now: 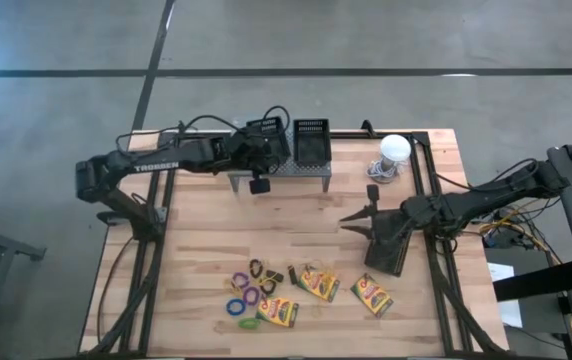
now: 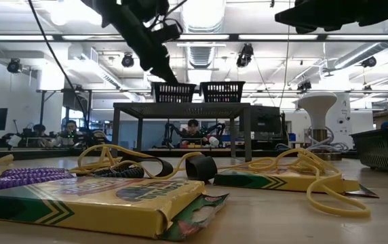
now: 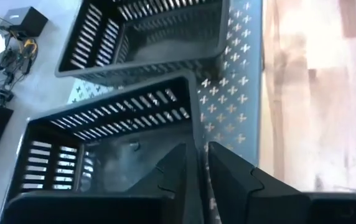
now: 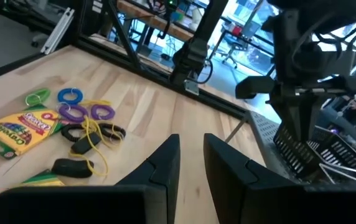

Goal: Pick & Place Office Desk Supplies
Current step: Put the black basket on the shelf

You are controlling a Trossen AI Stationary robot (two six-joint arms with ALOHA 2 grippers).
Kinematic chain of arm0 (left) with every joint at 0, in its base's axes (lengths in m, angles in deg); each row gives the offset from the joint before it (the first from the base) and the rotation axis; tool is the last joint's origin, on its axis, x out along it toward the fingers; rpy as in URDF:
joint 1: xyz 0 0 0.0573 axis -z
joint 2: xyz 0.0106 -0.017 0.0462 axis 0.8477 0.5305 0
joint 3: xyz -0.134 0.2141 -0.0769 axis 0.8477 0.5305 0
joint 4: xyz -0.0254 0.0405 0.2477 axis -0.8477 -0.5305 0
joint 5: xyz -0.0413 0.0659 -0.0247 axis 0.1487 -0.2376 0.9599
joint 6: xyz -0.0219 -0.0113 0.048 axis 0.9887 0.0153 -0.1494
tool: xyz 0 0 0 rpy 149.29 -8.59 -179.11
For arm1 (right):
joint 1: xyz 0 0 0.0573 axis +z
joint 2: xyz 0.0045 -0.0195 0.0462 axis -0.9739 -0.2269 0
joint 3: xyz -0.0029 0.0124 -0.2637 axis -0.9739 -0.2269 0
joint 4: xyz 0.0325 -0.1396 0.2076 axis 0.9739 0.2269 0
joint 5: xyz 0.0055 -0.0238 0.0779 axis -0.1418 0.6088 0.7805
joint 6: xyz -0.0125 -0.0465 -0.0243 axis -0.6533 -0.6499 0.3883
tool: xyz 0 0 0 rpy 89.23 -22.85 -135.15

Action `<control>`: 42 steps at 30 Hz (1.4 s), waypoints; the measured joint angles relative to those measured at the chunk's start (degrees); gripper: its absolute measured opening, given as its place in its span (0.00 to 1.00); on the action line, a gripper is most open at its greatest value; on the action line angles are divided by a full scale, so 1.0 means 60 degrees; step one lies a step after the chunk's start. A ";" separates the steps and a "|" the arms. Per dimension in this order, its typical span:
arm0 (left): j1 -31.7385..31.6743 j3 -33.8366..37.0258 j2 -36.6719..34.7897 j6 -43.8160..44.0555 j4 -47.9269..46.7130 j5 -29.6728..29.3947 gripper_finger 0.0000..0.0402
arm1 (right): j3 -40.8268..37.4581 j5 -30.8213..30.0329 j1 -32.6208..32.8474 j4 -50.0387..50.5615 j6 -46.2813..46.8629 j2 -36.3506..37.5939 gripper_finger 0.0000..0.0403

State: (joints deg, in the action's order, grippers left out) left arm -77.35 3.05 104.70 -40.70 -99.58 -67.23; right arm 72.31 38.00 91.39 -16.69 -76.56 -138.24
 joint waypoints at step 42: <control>-0.2715 0.0146 -0.0965 0.5366 -0.3670 -0.1263 0.13 | -0.0113 0.0007 0.0000 -0.0043 0.0249 -0.0266 0.17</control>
State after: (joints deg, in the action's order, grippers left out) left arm -93.64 3.93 98.91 -8.50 -121.60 -74.81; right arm 71.64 38.04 91.39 -16.95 -75.07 -139.83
